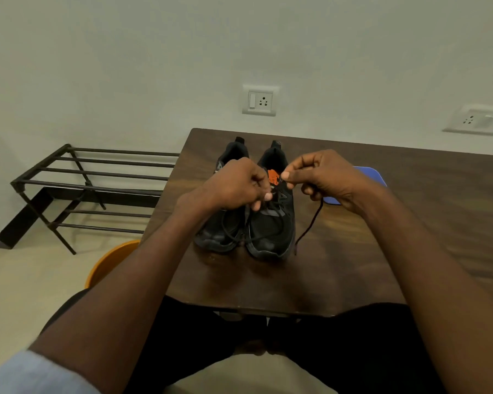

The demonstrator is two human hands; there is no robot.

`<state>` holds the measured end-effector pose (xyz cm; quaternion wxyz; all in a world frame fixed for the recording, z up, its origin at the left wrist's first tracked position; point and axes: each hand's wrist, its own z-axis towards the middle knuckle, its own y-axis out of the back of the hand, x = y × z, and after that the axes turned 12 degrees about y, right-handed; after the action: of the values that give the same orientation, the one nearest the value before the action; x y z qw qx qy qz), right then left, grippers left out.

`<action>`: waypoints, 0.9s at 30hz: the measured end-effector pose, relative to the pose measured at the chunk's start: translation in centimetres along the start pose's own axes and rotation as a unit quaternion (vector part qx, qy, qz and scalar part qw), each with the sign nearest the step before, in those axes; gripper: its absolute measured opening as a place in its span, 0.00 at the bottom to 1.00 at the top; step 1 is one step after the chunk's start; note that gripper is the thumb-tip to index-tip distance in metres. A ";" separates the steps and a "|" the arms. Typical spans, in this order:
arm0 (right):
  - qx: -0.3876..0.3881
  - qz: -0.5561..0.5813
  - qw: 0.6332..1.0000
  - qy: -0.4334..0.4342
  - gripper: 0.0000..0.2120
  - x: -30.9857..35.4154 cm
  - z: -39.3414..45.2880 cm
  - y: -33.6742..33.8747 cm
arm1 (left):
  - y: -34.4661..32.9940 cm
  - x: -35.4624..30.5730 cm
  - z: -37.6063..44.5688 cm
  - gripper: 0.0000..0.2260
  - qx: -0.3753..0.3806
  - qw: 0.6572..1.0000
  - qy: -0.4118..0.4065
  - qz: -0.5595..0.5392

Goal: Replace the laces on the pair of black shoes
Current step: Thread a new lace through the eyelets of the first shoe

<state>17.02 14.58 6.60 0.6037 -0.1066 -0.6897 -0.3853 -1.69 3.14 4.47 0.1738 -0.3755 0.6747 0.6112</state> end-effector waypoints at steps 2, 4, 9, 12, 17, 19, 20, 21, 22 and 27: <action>-0.008 -0.006 1.000 -0.011 0.06 -0.2 -0.1 0.4 | 0.4 0.2 -0.1 0.04 -0.003 0.999 0.027 0.017; -0.001 -0.016 1.000 -0.017 0.05 -0.3 -0.1 0.6 | 0.8 0.1 -0.1 0.04 -0.032 0.997 0.047 0.049; -0.040 -0.116 0.992 -0.039 0.04 -1.4 -0.2 1.7 | 1.4 -0.5 -0.7 0.08 -0.114 0.938 0.079 0.318; -0.027 -0.082 0.995 -0.041 0.03 -1.1 -0.3 1.1 | 0.4 -0.4 0.2 0.19 -0.083 0.981 -0.001 0.175; -0.010 0.005 1.000 0.005 0.03 -0.1 0.2 -0.2 | -2.0 -1.0 0.5 0.13 -0.037 0.999 -0.027 -0.022; -0.042 -0.023 0.999 -0.004 0.02 -0.3 0.2 0.0 | -1.9 -0.6 0.7 0.07 -0.064 0.997 -0.011 0.050; -0.068 -0.041 0.997 -0.014 0.02 -0.6 0.1 0.2 | -1.5 -0.4 0.8 0.07 -0.065 0.993 0.005 0.103; -0.097 -0.057 0.993 -0.022 0.03 -1.0 0.1 0.5 | -1.0 -0.2 0.7 0.07 -0.058 0.985 0.024 0.161; -0.123 -0.070 0.990 -0.028 0.03 -1.3 0.2 0.8 | -0.5 0.1 0.5 0.06 -0.049 0.976 0.040 0.209; -0.043 -0.102 0.993 -0.037 0.07 -1.6 0.4 0.8 | -1.1 0.1 0.9 0.14 -0.083 0.987 0.019 0.134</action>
<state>17.59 15.87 5.48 0.5302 -0.0757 -0.7018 -0.4697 -1.15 3.98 3.53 0.0454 -0.3064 0.6688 0.6758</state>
